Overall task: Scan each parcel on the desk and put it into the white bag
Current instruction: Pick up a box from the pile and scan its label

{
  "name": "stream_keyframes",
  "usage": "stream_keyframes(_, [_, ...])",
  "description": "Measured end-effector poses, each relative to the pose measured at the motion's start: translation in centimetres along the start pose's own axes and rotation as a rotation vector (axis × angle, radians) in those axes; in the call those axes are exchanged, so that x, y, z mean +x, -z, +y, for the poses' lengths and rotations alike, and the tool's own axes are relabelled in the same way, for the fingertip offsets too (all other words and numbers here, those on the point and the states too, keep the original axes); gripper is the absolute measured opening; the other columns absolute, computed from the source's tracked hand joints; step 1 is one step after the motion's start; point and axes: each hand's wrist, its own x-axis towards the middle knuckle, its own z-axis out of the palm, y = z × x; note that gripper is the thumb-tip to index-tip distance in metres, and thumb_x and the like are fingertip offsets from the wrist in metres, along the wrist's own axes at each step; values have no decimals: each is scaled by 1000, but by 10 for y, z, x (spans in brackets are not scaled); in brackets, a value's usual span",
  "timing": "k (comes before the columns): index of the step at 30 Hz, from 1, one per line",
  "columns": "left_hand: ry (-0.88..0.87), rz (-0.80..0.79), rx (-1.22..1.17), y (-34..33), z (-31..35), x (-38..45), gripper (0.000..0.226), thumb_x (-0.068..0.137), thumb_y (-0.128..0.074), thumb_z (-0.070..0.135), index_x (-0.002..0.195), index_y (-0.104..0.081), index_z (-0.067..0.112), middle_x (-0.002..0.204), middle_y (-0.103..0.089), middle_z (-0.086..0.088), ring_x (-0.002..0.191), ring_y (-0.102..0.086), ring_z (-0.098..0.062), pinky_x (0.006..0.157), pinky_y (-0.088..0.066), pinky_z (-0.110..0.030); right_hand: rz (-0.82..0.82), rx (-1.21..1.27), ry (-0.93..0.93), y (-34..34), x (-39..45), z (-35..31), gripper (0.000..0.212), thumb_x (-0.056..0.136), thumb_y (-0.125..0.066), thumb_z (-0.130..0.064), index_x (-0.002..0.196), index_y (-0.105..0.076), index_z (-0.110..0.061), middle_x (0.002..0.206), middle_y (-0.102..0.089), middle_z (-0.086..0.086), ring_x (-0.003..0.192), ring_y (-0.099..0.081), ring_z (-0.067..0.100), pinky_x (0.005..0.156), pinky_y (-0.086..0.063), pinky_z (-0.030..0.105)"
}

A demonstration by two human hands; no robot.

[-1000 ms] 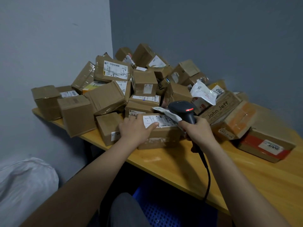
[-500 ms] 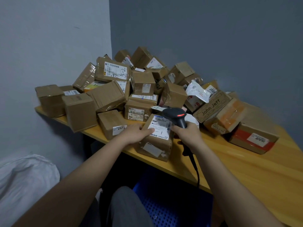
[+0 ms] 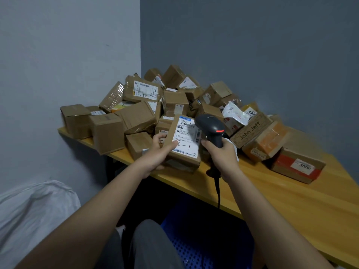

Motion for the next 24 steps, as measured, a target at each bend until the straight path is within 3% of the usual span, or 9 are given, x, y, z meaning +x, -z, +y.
stream_keyframes(2, [-68,35,-11,3,7,1,59,87,-62,50,135,-29,42,134,-48,1,116,-53,-24,93,-49,-44,-33,-11,33,1,0,-7,10,93,-65,-21,93,-60,-14,82,-58,7,70,-53,18,47,-42,14])
stream_keyframes(5, [-206,77,13,10,15,5,62,88,-65,40,141,-32,37,134,-52,-2,112,-56,-21,77,-48,-29,-70,-55,76,2,5,-14,10,92,-66,-25,93,-61,-16,82,-60,12,72,-54,25,62,-42,33])
stream_keyframes(7, [-241,105,-9,14,17,9,63,87,-66,38,140,-32,37,134,-51,-4,115,-54,-23,80,-49,-31,-84,-96,89,2,7,-17,12,91,-67,-28,96,-62,-18,89,-67,15,75,-59,29,65,-45,36])
stream_keyframes(11, [-232,150,-48,21,25,18,84,80,-76,32,142,-19,35,136,-43,-2,117,-49,-24,105,-42,-46,-82,-99,132,1,6,-16,16,88,-69,-24,95,-64,-10,95,-65,30,88,-63,47,69,-48,44])
stream_keyframes(14, [-242,171,15,20,28,22,97,80,-77,25,149,-7,28,136,-40,-4,113,-46,-20,109,-37,-44,-76,-60,125,4,2,-17,8,89,-67,-18,93,-64,-13,85,-71,16,75,-66,36,69,-52,41])
stream_keyframes(17, [-219,213,64,22,27,30,113,74,-82,30,151,0,29,152,-30,-7,131,-41,-27,113,-32,-49,-96,-60,127,7,-2,-21,8,90,-66,-16,94,-62,-11,81,-70,14,61,-61,18,57,-49,27])
stream_keyframes(20, [-207,240,143,22,25,37,121,65,-86,41,152,-3,28,155,-26,-8,138,-35,-29,114,-30,-49,-97,-80,108,6,-5,-25,12,90,-67,-19,96,-61,-10,81,-67,18,53,-58,12,54,-47,25])
stream_keyframes(24, [-244,256,199,20,24,44,116,63,-87,39,150,-13,24,152,-30,-8,136,-36,-28,113,-32,-50,-125,-86,96,2,-9,-31,9,92,-65,-21,90,-59,-14,76,-63,9,52,-56,9,53,-47,23])
